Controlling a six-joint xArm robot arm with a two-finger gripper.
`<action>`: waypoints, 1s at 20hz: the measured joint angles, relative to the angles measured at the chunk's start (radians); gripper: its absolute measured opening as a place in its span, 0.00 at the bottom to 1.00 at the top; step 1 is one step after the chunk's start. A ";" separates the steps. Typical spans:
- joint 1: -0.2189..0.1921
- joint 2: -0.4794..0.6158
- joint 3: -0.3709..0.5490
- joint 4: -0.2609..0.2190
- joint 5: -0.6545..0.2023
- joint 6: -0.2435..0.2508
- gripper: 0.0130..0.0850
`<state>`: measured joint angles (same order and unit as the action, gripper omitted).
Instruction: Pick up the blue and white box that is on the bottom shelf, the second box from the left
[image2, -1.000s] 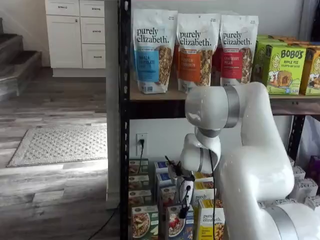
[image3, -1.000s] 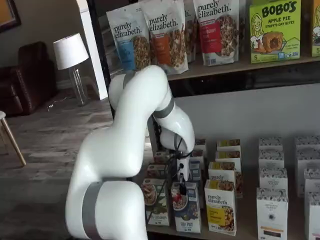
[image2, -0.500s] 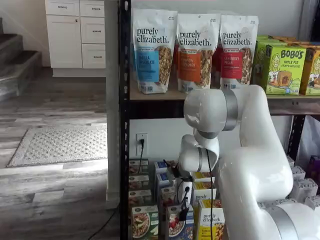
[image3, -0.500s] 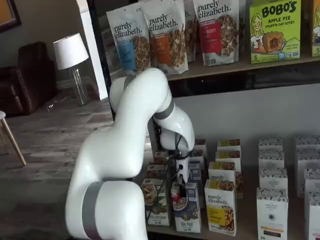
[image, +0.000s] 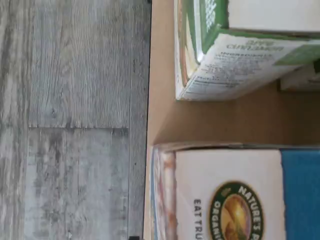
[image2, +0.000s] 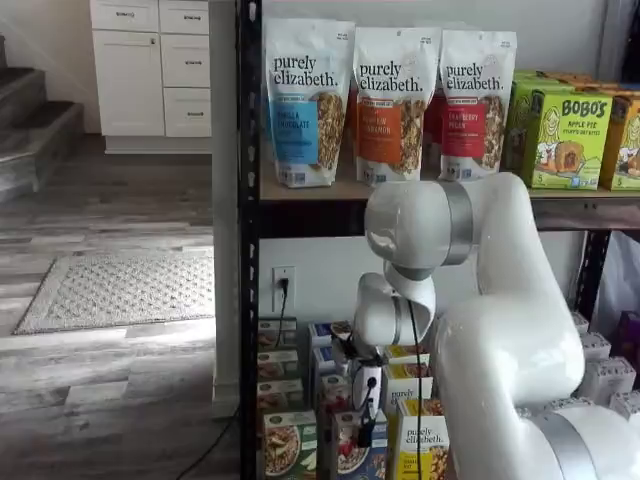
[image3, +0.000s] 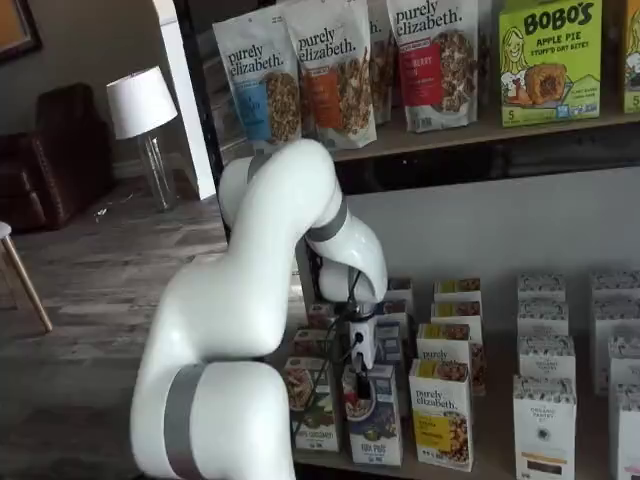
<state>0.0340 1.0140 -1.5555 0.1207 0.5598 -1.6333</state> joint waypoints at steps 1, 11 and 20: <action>0.002 0.001 0.001 0.004 -0.004 -0.002 1.00; 0.015 0.011 -0.006 0.014 -0.012 0.002 0.72; 0.015 0.010 -0.011 0.003 -0.005 0.013 0.72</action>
<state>0.0492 1.0242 -1.5665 0.1234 0.5545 -1.6201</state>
